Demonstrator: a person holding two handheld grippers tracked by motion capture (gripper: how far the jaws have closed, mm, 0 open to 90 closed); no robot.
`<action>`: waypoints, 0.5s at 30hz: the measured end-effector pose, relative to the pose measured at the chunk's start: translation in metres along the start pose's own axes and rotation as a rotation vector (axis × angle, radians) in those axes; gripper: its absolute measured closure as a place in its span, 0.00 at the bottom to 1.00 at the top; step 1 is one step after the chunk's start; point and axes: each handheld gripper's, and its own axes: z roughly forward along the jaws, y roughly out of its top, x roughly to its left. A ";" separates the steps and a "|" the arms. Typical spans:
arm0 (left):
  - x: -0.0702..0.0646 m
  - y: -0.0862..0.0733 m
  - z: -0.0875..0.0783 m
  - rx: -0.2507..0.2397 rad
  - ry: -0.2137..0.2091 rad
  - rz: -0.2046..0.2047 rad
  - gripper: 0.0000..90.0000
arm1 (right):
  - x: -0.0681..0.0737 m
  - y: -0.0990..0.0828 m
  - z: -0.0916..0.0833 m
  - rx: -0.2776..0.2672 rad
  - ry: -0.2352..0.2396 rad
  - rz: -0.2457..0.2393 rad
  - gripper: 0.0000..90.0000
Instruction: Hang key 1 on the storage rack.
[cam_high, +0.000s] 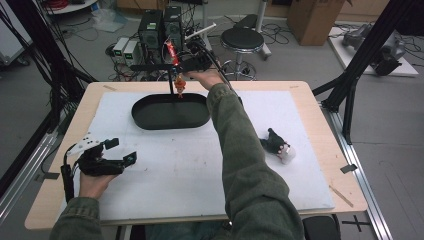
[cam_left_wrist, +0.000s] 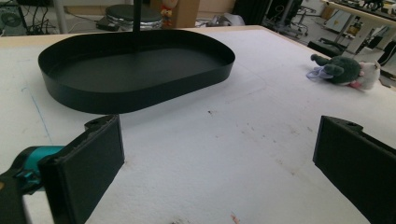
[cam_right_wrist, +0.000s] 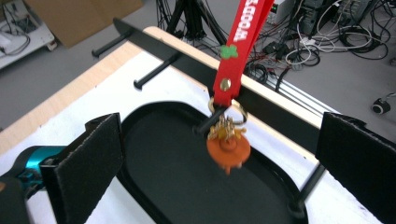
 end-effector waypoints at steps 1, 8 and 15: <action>0.000 0.000 0.000 0.000 0.001 0.001 0.03 | 0.000 0.000 0.000 0.000 0.000 0.000 0.00; 0.000 0.000 0.000 0.004 0.002 0.004 0.03 | 0.002 -0.009 -0.016 0.004 -0.012 -0.017 0.00; 0.000 0.000 0.001 0.005 0.002 0.008 0.03 | -0.007 -0.025 -0.033 0.007 -0.021 -0.016 0.00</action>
